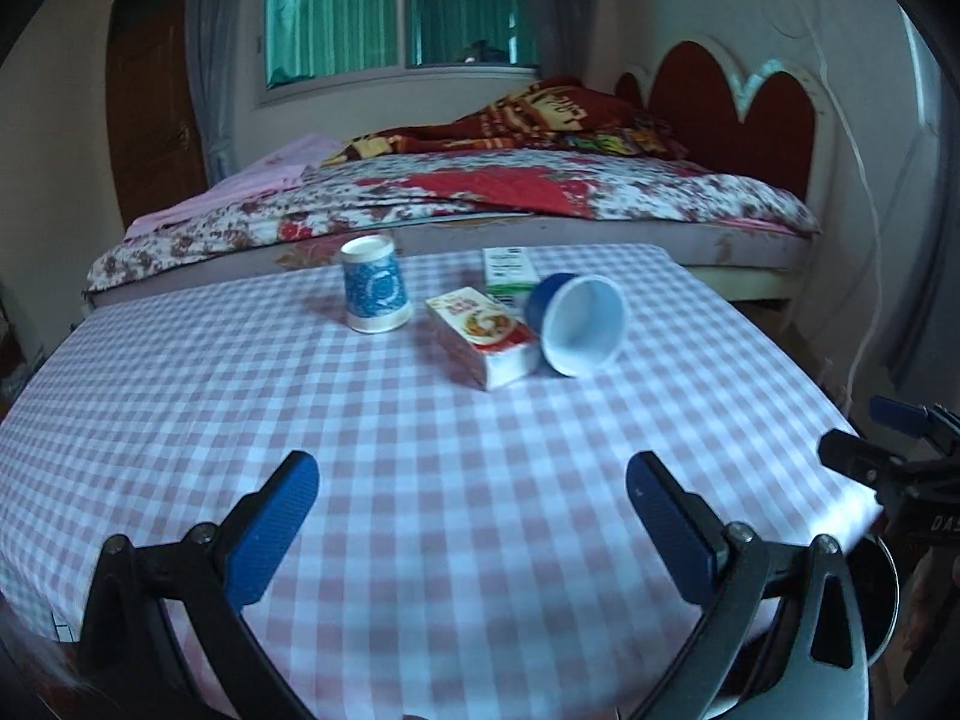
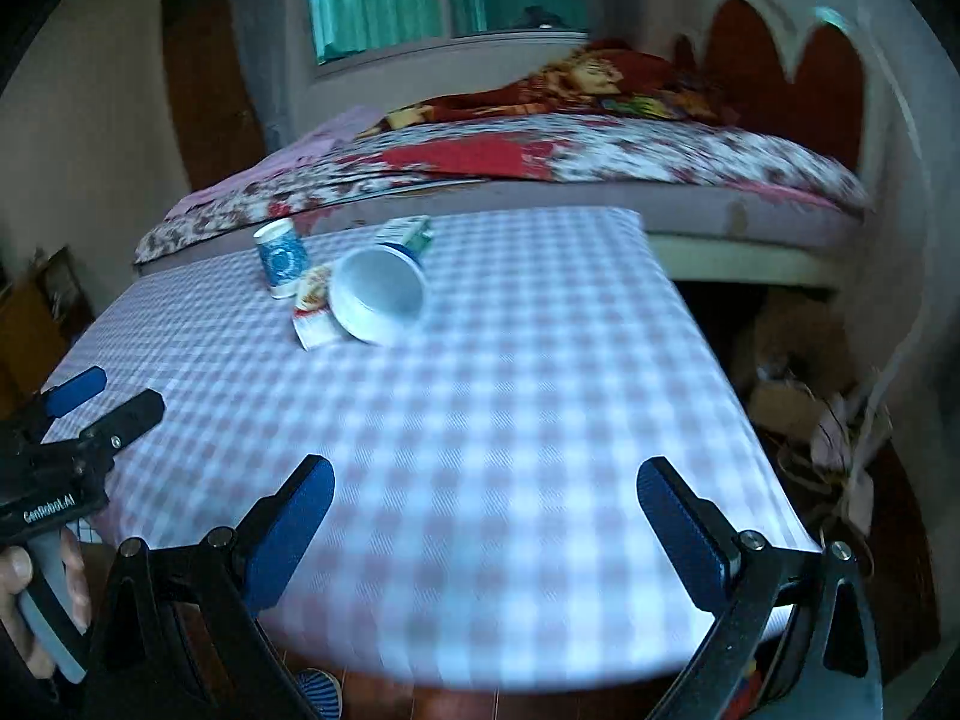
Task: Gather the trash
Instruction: 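Move both open tools back over the table items, then grasp the milk carton with left tool while right tool grasps blue-white paper cup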
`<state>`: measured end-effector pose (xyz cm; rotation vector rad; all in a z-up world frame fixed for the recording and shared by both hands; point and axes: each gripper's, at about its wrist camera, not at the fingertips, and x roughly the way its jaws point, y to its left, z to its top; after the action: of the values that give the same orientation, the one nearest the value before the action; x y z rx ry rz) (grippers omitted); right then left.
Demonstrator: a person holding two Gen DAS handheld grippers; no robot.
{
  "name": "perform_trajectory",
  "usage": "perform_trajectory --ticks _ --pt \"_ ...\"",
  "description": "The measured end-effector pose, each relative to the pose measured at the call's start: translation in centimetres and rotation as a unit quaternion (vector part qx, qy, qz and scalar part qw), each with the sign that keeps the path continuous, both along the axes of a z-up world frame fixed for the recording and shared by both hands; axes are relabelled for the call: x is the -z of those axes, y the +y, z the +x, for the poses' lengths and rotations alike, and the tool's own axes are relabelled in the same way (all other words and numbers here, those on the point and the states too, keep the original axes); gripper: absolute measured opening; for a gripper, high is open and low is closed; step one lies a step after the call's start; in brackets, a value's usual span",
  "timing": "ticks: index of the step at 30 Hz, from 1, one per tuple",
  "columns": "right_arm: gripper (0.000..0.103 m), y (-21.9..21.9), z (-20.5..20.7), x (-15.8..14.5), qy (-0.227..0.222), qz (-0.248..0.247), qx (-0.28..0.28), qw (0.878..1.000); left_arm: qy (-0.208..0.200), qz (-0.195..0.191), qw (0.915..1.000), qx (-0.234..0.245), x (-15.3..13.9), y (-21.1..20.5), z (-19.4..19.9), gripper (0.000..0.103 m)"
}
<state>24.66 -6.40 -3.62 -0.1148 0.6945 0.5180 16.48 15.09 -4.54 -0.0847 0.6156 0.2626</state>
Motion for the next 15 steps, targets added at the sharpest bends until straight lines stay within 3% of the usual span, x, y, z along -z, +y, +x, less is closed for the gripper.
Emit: perform_trajectory --ticks 2,8,10,15 --pt "0.088 2.0 1.6 0.0 -0.012 -0.011 -0.019 1.000 0.004 0.006 0.9998 -0.018 0.4 0.8 1.1 0.102" --pt "0.064 7.6 8.0 1.2 0.000 -0.019 -0.049 0.999 0.014 -0.008 0.9994 -0.031 1.8 3.4 5.1 0.102" --pt "0.058 9.1 10.2 1.9 0.011 -0.017 -0.051 0.999 0.018 -0.009 0.9994 -0.030 2.3 3.7 6.3 0.099" --pt "0.052 11.3 13.8 3.8 0.030 -0.015 -0.054 0.998 0.024 -0.021 0.9992 -0.026 3.1 4.2 8.5 0.098"
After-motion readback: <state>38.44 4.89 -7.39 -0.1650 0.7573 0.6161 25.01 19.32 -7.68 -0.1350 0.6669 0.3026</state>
